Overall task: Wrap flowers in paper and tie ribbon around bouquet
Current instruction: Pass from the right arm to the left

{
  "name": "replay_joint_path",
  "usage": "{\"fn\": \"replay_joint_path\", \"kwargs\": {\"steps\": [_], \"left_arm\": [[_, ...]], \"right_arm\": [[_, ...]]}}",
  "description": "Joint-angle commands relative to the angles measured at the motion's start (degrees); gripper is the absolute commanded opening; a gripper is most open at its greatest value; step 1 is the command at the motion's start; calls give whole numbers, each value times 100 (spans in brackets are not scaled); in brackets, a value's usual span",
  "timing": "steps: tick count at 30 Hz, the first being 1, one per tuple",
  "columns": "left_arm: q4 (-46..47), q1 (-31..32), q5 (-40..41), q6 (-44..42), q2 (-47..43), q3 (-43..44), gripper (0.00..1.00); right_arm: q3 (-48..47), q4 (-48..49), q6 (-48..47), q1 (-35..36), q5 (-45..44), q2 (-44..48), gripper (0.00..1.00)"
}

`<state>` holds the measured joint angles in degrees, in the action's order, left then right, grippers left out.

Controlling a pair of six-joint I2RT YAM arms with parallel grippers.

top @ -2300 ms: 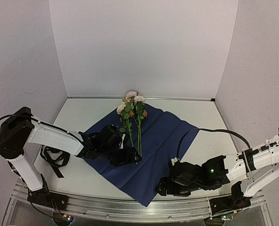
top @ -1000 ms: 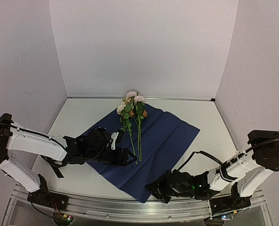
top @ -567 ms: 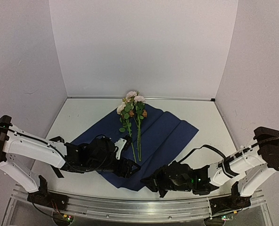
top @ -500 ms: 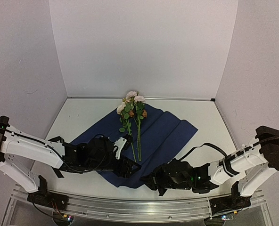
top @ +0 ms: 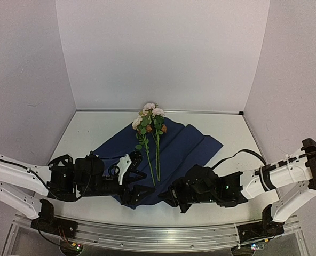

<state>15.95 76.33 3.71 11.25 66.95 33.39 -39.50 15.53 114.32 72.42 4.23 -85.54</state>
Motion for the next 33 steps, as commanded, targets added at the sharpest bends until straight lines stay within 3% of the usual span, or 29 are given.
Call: {"fn": "replay_joint_path", "kwargs": {"steps": [1,12,23,26,29,31,33], "left_arm": [[-483,391,222,-862,149,368,68],[-331,813,1289,-1045,890,474,63],[-554,884,1044,-1108,1311,678,55],[-566,892,1033,-1100,1398,735,46],[-524,885,1011,-1113,1452,777,24],[-517,888,1042,-1116,1478,821,11],[-561,881,1141,-1142,1537,876,1]], "right_arm": [[-288,-327,898,-52,271,23,0],[-324,-331,903,-53,409,-68,0],[-339,-322,916,-53,464,-121,0],[-339,-322,915,-53,467,-120,0],[-369,-332,878,-53,475,-111,2],[-401,-351,800,-52,473,-101,13],[-447,-431,700,-53,457,-57,29]]}}
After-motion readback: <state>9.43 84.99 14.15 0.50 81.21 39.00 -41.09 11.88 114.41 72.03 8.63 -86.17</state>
